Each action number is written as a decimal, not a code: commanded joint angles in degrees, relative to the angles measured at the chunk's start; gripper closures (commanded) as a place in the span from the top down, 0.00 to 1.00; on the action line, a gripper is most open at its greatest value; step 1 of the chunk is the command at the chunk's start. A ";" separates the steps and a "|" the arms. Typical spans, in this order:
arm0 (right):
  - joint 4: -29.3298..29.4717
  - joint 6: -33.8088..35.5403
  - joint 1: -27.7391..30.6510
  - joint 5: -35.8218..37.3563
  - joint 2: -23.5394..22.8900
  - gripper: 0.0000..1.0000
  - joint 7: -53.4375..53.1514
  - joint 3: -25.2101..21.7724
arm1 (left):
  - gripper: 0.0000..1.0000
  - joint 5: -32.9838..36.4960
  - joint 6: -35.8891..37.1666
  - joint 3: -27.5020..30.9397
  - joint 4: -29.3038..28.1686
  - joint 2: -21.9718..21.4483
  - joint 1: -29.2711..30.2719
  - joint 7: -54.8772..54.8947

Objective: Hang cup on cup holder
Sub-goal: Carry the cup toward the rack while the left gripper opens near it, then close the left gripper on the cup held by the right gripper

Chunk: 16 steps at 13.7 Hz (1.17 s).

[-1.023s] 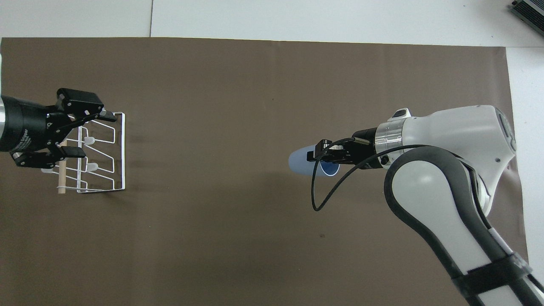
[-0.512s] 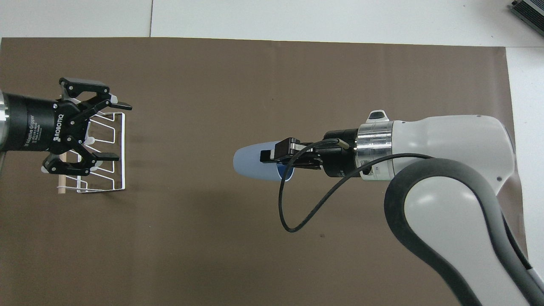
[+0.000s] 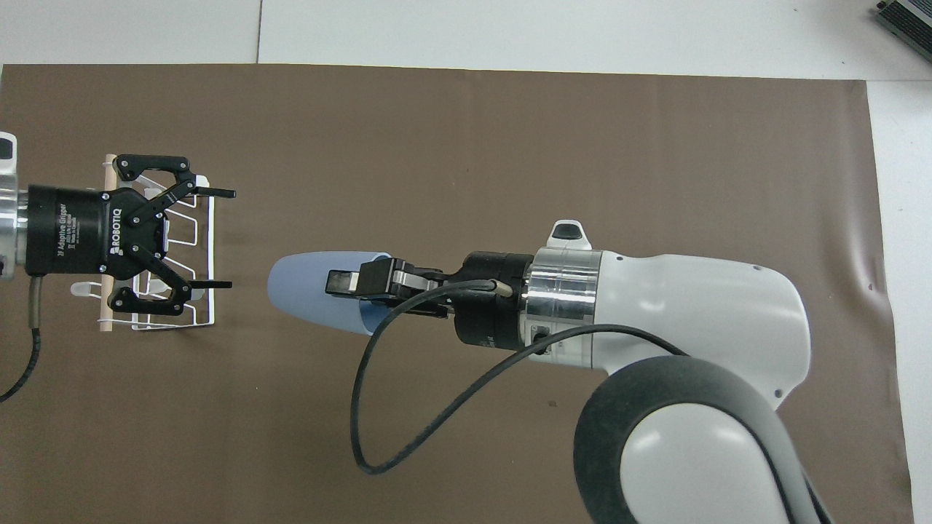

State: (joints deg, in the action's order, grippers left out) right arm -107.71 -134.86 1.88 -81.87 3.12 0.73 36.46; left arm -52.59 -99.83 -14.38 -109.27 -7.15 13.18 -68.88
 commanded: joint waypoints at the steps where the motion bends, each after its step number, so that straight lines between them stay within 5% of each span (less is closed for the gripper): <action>1: 1.18 -4.44 1.02 -4.69 0.49 0.00 0.94 3.69 | 1.00 -1.99 4.36 0.05 -1.57 -2.61 1.67 -1.70; 16: 1.36 -9.11 1.02 -9.19 1.63 0.00 -3.81 7.83 | 1.00 -3.66 18.44 0.49 2.57 -5.15 4.49 -4.78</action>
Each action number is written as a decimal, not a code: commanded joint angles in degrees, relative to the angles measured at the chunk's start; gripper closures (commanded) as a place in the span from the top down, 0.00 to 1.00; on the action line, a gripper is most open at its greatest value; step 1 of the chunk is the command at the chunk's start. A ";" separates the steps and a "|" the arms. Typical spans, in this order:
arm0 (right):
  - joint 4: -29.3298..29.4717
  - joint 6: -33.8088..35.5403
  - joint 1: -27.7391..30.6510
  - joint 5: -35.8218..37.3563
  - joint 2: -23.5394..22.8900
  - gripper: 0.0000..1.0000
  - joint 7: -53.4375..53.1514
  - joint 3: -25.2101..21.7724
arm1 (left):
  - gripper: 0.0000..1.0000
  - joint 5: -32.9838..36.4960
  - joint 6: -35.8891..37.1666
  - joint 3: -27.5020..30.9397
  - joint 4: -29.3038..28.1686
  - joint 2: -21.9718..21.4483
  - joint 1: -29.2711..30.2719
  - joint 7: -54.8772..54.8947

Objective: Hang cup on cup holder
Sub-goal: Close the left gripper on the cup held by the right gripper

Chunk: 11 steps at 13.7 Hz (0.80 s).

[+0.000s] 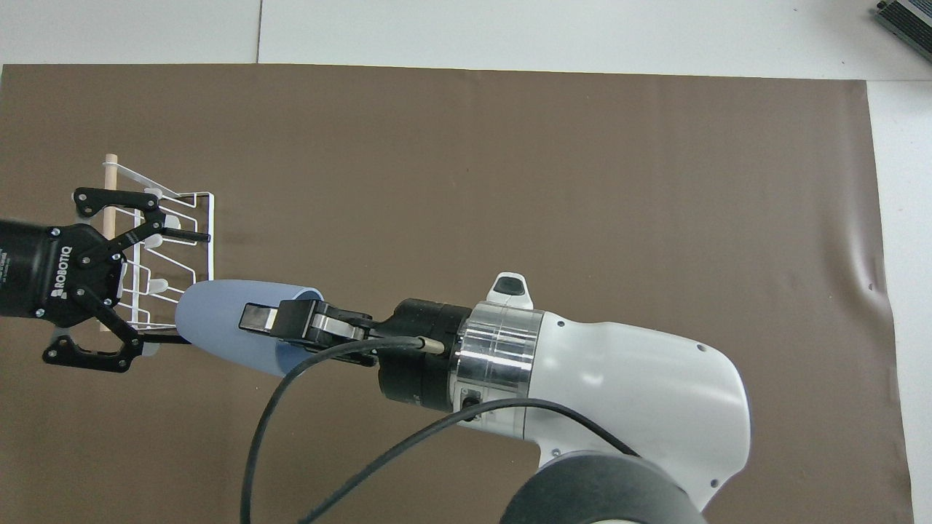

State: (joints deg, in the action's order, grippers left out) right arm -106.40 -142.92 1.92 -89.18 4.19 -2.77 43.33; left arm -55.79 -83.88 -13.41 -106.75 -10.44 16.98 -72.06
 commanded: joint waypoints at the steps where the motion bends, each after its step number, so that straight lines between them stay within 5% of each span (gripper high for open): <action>1: 0.05 -1.05 1.07 -1.87 0.56 0.00 -0.31 0.97 | 1.00 -0.46 2.67 -0.56 -0.04 -2.56 0.60 -1.60; 11: -0.12 -0.96 1.07 -1.78 0.56 0.00 -0.31 0.88 | 1.00 0.95 2.93 -1.09 -2.06 -5.20 -0.37 -1.77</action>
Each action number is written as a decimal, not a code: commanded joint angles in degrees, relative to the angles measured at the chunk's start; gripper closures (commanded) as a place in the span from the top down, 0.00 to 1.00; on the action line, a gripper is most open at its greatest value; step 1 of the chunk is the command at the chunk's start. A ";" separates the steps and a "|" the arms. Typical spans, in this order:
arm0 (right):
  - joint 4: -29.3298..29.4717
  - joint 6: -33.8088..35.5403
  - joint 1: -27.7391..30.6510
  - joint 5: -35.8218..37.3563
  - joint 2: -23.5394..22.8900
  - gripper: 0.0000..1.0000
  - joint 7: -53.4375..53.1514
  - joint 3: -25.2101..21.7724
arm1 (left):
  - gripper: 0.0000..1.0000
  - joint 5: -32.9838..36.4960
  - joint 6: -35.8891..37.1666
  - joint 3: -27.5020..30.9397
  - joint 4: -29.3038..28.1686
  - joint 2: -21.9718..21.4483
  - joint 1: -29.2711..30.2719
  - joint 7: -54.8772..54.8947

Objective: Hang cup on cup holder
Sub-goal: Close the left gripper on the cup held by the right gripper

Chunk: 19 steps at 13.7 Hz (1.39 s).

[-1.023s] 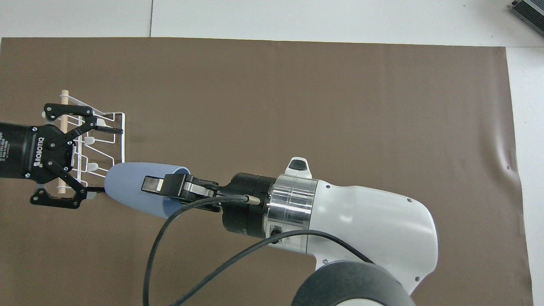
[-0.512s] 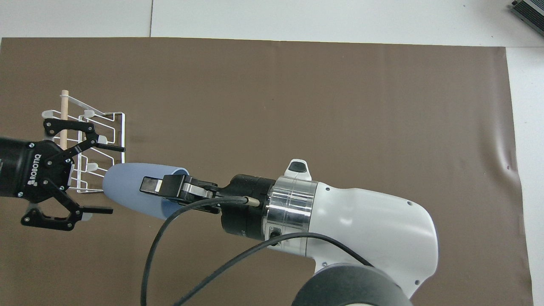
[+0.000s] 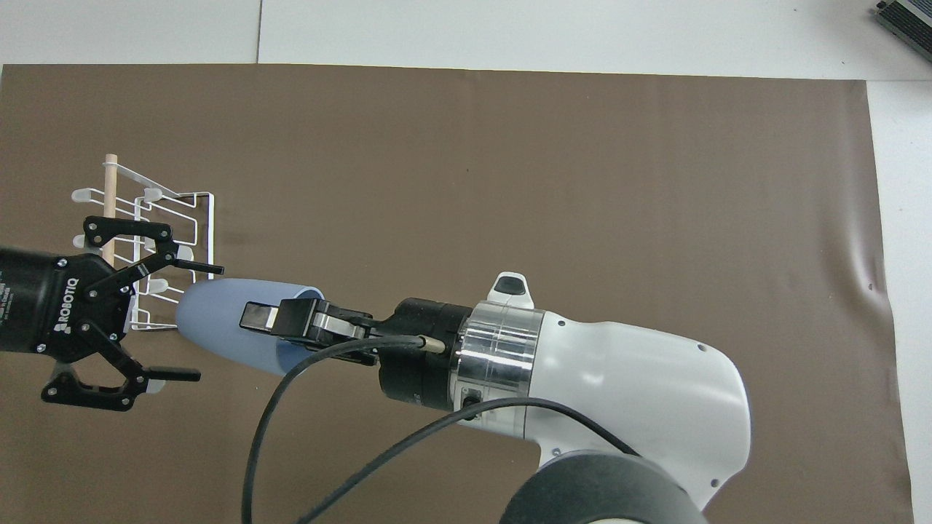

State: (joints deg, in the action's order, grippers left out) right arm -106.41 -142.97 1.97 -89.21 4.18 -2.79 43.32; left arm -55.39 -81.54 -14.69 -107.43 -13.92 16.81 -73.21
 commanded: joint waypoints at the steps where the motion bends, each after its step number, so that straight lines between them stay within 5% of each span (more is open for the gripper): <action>1: -0.20 -0.90 1.02 -1.75 0.57 0.00 -0.29 0.89 | 1.00 0.55 0.42 0.10 -1.38 -1.90 -0.28 -0.70; 10: -0.56 -0.90 1.02 -1.58 0.65 0.00 -0.64 0.89 | 1.00 0.46 -2.57 -0.34 -3.75 -3.66 -1.51 -0.62; 11: -0.56 -0.90 1.02 -1.58 0.74 0.00 -0.64 0.89 | 0.91 0.46 -3.01 -0.34 -3.75 -3.66 -1.60 -0.62; 13: -0.64 -0.99 1.02 -1.49 0.92 0.00 -0.72 0.89 | 0.14 0.46 -4.15 -0.43 -4.27 -3.83 -2.39 -0.44; 14: -0.73 -0.99 1.02 -1.49 1.01 0.00 -0.72 0.89 | 0.00 0.46 -4.42 -0.34 -4.36 -3.83 -2.48 -0.01; 19: -0.73 -0.99 1.02 -1.49 1.09 0.00 -0.81 0.89 | 0.00 0.46 -4.51 -0.34 -4.36 -3.83 -2.13 1.31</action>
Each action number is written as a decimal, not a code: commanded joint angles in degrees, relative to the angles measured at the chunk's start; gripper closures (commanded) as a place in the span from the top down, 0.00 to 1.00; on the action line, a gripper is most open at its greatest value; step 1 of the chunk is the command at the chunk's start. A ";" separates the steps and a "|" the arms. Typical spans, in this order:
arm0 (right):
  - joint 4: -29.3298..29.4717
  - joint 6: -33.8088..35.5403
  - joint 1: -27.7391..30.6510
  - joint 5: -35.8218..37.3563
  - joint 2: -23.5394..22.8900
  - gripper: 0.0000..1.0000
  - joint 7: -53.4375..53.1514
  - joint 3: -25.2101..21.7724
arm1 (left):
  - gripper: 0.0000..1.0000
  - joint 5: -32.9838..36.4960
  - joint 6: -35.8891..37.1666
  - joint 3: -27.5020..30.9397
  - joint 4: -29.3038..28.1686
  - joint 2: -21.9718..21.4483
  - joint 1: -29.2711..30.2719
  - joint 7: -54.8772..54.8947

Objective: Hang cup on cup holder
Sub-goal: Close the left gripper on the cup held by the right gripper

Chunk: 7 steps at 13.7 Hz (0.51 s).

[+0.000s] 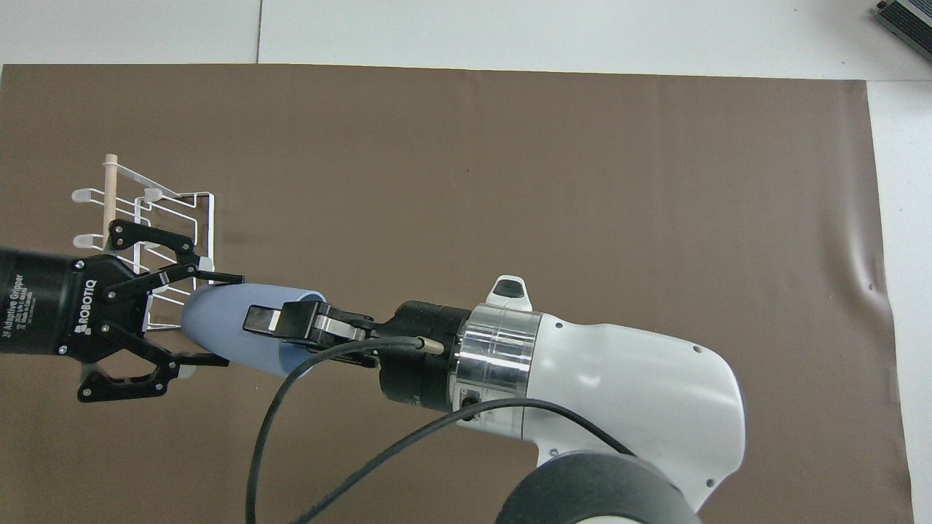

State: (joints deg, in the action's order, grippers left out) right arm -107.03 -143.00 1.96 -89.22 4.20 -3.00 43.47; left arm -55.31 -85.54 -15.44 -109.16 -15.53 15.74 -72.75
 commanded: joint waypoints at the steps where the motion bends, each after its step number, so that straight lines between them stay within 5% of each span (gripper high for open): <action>1: -0.11 -0.96 1.03 -1.49 1.07 0.00 -0.95 0.74 | 0.00 0.37 -0.51 0.41 -2.63 -2.22 -0.89 0.94; 2: -0.20 -0.96 1.03 -1.31 1.07 0.12 -2.26 0.74 | 0.00 0.46 -0.42 0.41 -2.63 -2.22 -0.80 1.03; 4: -0.20 -1.05 1.03 -0.79 1.07 1.00 -5.95 0.74 | 0.00 0.37 -0.51 0.41 -2.63 -2.22 -0.62 1.03; 7: -0.20 -1.93 1.03 -0.70 1.07 1.00 -6.05 0.83 | 0.00 0.46 -0.68 0.41 -2.63 -2.22 -0.54 1.47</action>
State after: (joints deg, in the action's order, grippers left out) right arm -106.88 -143.53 2.00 -89.22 4.21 -7.68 43.46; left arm -55.28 -85.53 -15.48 -109.93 -15.83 15.65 -72.29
